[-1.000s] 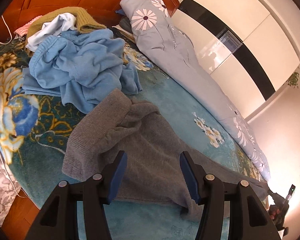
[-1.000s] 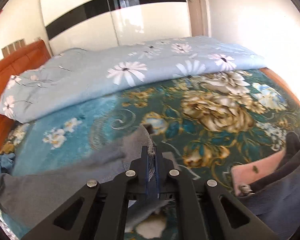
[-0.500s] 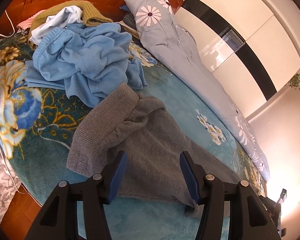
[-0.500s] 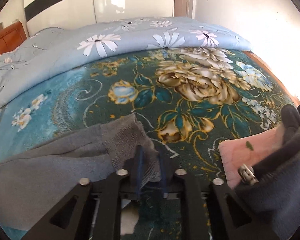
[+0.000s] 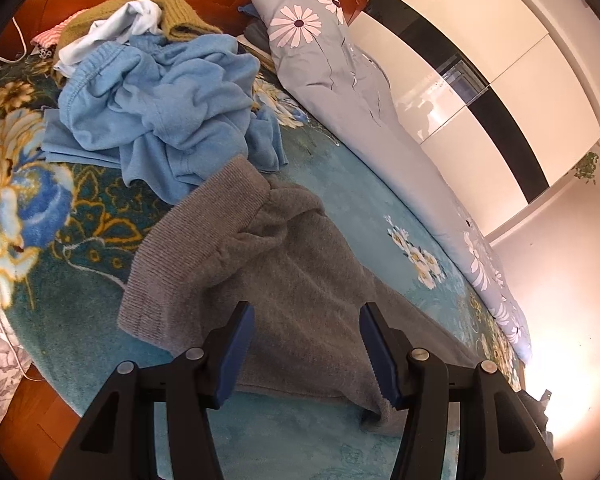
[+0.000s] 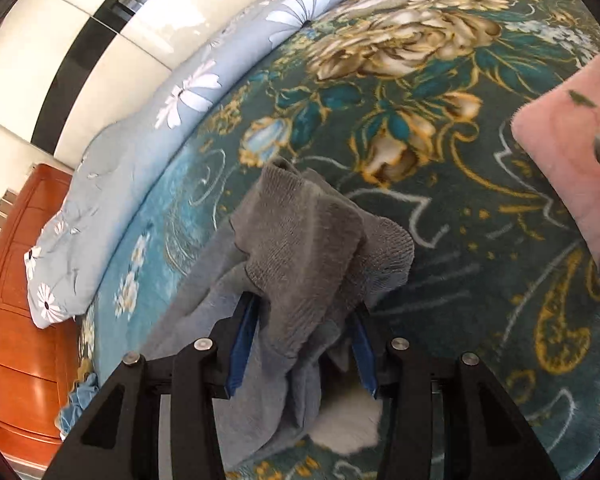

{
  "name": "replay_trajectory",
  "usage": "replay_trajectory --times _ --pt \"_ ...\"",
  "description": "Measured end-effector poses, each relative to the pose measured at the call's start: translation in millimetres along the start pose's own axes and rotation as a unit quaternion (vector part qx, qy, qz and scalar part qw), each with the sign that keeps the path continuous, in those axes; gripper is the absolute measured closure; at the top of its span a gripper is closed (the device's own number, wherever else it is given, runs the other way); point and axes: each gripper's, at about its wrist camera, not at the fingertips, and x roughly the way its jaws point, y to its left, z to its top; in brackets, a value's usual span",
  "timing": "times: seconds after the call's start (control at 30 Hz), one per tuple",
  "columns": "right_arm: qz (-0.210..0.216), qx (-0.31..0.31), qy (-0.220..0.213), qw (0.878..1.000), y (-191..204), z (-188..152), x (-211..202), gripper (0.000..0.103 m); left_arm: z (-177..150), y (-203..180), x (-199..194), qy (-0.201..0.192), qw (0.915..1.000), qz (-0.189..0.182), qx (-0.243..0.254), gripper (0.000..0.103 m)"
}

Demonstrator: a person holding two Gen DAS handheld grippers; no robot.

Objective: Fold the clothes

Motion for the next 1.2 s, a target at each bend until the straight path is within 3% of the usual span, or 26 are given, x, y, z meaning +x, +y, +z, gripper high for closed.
replay_trajectory --times 0.03,0.07,0.27,0.37,0.43,0.57,0.67,0.8,0.97,1.2 --pt "0.005 -0.001 -0.012 1.0 2 1 -2 0.065 1 2 -1 -0.002 1.0 0.003 -0.002 0.044" --pt "0.005 -0.009 -0.021 1.0 6 2 -6 0.083 1 5 -3 -0.003 1.0 0.005 -0.004 0.044" --pt "-0.036 -0.083 -0.064 0.994 31 4 -29 0.084 3 22 -15 -0.018 0.9995 0.014 -0.022 0.044" --pt "-0.078 -0.156 -0.084 0.981 68 -6 -37 0.084 4 28 -21 -0.027 0.9989 0.023 -0.031 0.044" --pt "-0.087 -0.239 -0.12 0.96 112 -23 -53 0.084 3 31 -26 -0.034 0.9983 0.035 -0.032 0.044" --pt "-0.101 -0.397 -0.166 0.897 203 -78 -72 0.084 0 38 -30 -0.043 0.9969 0.052 -0.041 0.041" --pt "-0.092 -0.484 -0.167 0.854 250 -129 -63 0.084 -4 46 -26 -0.035 0.9959 0.057 -0.061 0.04" --pt "-0.096 -0.575 -0.14 0.8 285 -199 -24 0.084 -10 61 -24 -0.023 0.9935 0.064 -0.092 0.04" --pt "-0.105 -0.643 -0.079 0.754 281 -266 31 0.084 -17 75 -17 -0.005 0.9905 0.065 -0.121 0.04" --pt "-0.123 -0.696 -0.065 0.704 269 -313 51 0.078 -18 93 11 0.017 0.9824 0.006 -0.186 0.039"
